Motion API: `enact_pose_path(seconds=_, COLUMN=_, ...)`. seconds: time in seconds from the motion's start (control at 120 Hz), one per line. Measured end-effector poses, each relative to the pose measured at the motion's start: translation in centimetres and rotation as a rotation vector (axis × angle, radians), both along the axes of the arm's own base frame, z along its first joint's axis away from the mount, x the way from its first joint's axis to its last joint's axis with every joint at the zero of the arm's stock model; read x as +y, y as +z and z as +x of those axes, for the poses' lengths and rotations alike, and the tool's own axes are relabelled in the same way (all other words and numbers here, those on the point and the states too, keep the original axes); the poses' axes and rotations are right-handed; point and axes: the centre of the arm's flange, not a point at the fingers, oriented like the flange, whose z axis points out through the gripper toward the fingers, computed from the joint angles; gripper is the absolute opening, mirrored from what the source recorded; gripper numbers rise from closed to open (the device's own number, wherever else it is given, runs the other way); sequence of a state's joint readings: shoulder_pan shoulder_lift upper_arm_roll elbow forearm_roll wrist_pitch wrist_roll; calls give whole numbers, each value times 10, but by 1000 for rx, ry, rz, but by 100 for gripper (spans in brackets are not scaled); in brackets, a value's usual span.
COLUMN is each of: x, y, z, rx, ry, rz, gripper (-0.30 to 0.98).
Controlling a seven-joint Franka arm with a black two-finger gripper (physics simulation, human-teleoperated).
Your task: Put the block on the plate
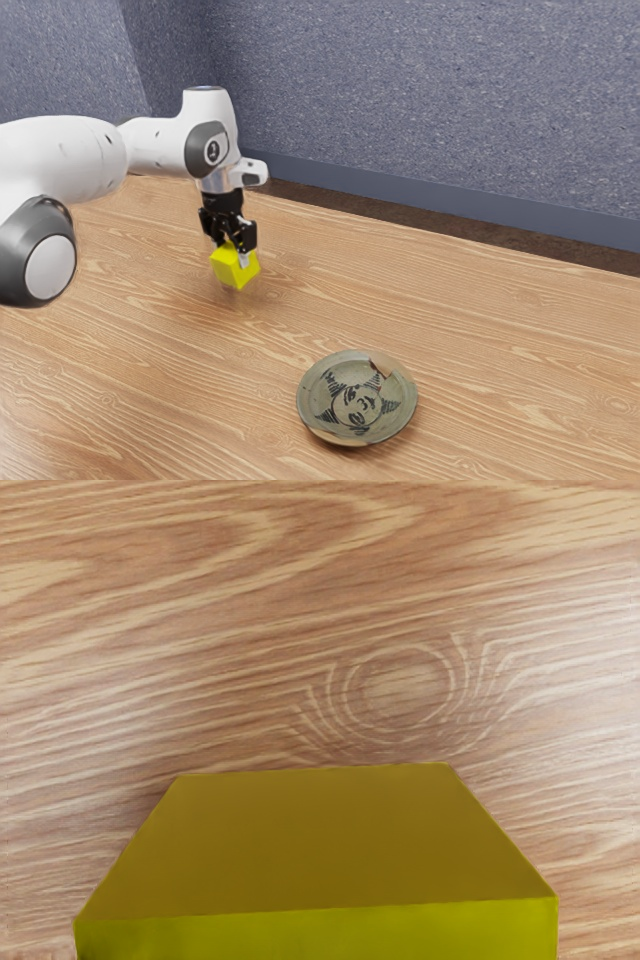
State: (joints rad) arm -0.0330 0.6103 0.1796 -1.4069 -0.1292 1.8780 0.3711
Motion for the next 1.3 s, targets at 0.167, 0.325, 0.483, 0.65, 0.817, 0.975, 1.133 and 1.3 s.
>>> enact_pose_path(seconds=0.167, x=-10, y=52, z=-5, rx=-60, ry=-16, rz=-6, gripper=39)
enact_pose_path(seconds=0.325, x=-42, y=94, z=-10, rx=-106, ry=-63, rz=-13, gripper=40)
enact_pose_path(seconds=0.483, x=-92, y=111, z=-13, rx=-121, ry=-142, rz=-27, gripper=39)
enact_pose_path(seconds=0.65, x=-148, y=125, z=-25, rx=-126, ry=-231, rz=-49, gripper=39)
enact_pose_path(seconds=0.817, x=-193, y=130, z=-55, rx=-106, ry=-305, rz=-78, gripper=39)
enact_pose_path(seconds=0.975, x=-219, y=137, z=-82, rx=-104, ry=-354, rz=-96, gripper=40)
enact_pose_path(seconds=1.133, x=-250, y=120, z=-98, rx=-82, ry=-407, rz=-111, gripper=39)
enact_pose_path(seconds=1.3, x=-271, y=103, z=-117, rx=-64, ry=-445, rz=-120, gripper=39)
